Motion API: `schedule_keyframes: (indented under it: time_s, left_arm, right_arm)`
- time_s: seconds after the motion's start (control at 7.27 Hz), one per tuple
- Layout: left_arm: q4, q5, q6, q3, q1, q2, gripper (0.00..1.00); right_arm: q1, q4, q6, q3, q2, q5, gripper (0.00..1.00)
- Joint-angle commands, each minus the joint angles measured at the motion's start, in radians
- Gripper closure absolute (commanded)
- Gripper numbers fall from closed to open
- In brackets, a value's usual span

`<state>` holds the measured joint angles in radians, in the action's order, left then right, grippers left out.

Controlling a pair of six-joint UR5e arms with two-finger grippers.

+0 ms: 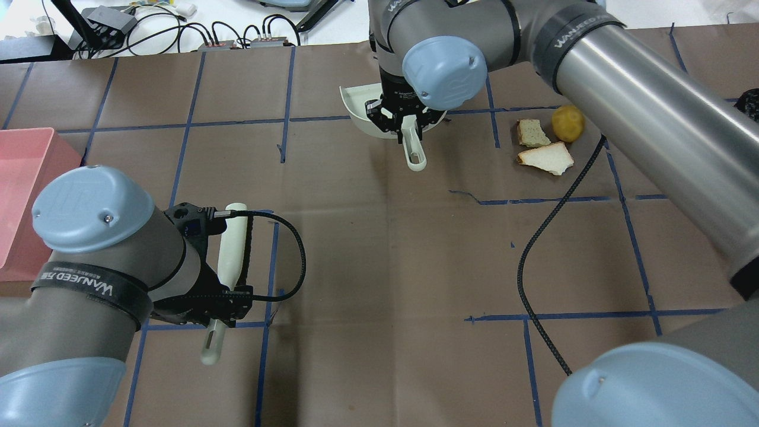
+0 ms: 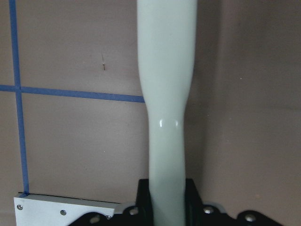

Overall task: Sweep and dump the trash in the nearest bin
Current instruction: 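Lift the dustpan with the right gripper and carry it past the trash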

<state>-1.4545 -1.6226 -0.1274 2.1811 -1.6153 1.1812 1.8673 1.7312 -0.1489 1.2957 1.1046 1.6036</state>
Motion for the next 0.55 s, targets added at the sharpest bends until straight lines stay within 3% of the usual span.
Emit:
schedule_keyframes:
  time_s: [0.0, 0.41]
  left_arm:
    - [0.0, 0.001, 0.0, 0.0, 0.0, 0.0, 0.92]
    - [0.002, 0.001, 0.0, 0.0, 0.0, 0.0, 0.92]
  right_arm:
    - [-0.097, -0.057, 0.233, 0.028, 0.064, 0.007, 1.0]
    - [-0.28, -0.029, 0.586, 0.186, 0.19, 0.012, 1.0]
